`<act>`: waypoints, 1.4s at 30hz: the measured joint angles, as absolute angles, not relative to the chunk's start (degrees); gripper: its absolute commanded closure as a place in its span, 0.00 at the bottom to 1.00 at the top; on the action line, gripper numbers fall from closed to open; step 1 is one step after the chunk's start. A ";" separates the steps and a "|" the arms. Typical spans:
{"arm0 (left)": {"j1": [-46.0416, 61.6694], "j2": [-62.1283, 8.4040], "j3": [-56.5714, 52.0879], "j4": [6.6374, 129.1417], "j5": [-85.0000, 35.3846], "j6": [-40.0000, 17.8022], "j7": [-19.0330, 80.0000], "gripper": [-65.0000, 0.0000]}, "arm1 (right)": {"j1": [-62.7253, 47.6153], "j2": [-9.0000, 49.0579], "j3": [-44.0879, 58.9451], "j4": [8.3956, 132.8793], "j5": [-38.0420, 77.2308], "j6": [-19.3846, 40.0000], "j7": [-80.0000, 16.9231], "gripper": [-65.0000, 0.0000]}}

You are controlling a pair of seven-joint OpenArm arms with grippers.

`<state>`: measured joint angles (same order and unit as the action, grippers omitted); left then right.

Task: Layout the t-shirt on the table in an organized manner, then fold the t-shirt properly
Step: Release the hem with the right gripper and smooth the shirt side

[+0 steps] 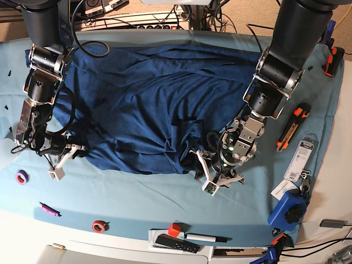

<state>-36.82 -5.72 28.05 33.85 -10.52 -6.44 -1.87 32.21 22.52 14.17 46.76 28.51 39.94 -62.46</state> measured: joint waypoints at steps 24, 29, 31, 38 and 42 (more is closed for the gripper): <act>-36.82 -5.72 28.05 33.85 -10.52 -6.44 -1.87 0.55 | 34.11 25.19 14.20 46.72 19.31 32.05 -51.18 0.71; -36.82 -5.72 28.05 33.85 -10.52 -6.44 -1.87 0.55 | 34.94 26.68 14.20 46.72 19.49 27.64 -53.82 0.71; -36.82 -5.72 28.05 33.85 -10.52 -6.44 -1.87 0.55 | 34.92 27.44 15.27 46.72 19.38 26.70 -54.70 0.71; -36.82 -5.72 28.08 33.85 -10.52 -6.46 -1.87 0.55 | 33.95 28.45 28.42 46.72 34.28 40.29 -69.34 0.71; -36.82 -5.74 28.05 33.85 -10.52 -6.63 -1.87 0.55 | 29.58 28.21 34.44 46.83 51.35 39.97 -81.10 0.71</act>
<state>-36.82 -5.74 28.05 33.85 -10.52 -6.63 -1.87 29.58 28.21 34.44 46.83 51.35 39.97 -81.10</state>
